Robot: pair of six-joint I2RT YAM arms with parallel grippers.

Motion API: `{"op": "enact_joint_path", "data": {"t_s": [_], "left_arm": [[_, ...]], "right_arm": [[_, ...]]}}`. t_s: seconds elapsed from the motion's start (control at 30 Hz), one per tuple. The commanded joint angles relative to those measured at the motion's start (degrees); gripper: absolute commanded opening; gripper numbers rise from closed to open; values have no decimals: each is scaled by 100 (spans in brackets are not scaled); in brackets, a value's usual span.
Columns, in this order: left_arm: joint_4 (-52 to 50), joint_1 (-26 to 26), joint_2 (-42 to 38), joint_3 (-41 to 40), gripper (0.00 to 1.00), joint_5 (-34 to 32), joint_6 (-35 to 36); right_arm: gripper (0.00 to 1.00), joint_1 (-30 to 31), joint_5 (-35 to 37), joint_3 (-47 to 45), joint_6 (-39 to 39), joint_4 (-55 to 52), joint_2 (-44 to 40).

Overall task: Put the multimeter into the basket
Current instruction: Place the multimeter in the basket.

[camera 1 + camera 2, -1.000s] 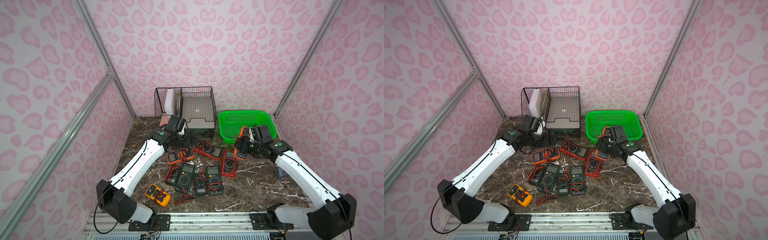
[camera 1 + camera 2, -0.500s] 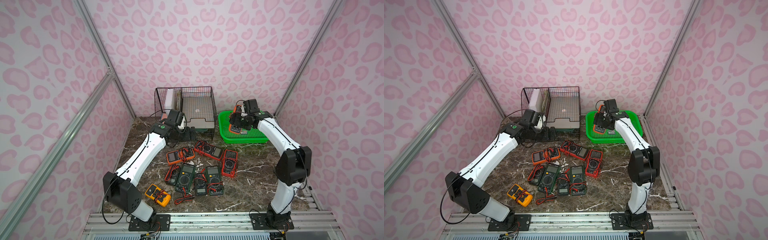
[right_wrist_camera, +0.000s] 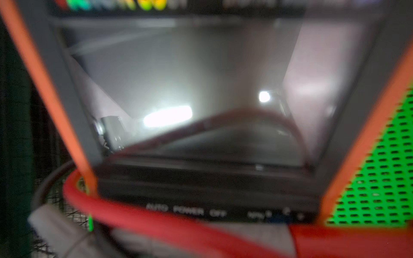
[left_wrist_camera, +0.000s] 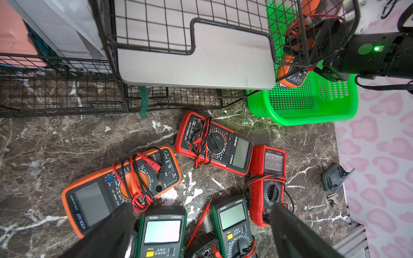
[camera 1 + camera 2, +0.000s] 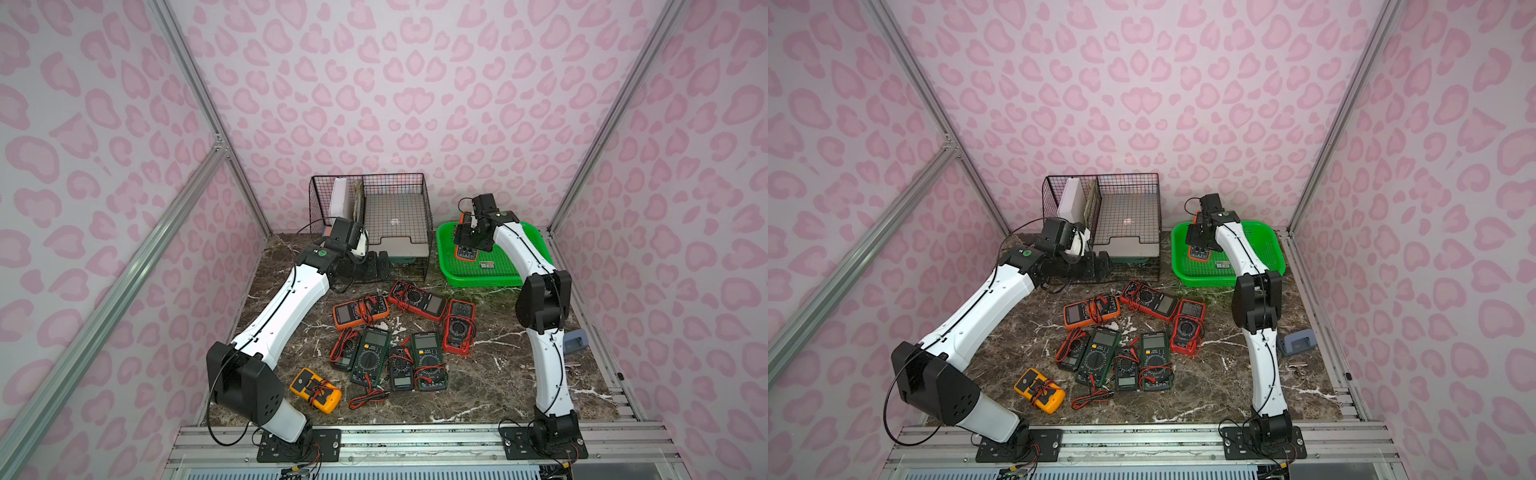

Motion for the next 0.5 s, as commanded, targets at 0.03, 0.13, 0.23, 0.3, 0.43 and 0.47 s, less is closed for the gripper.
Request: {"op": "enact_joint_path", "data": {"t_s": [0.03, 0.13, 0.23, 0.3, 0.43, 0.47], "left_arm": [[156, 5, 9, -105, 99, 131, -86], [102, 12, 69, -89, 98, 139, -113], [48, 12, 116, -62, 98, 152, -113], [43, 9, 140, -54, 98, 149, -112], [42, 13, 173, -45, 99, 174, -104], [38, 7, 186, -45, 99, 183, -104]], "right_arm": [[28, 12, 37, -7, -209, -214, 156], [29, 48, -8, -192, -261, -106, 200], [31, 121, -34, -227, -281, -83, 273], [37, 180, -27, -227, -276, -91, 322], [56, 255, -21, -231, -232, -141, 402], [60, 268, -9, -236, -218, -159, 419]]}}
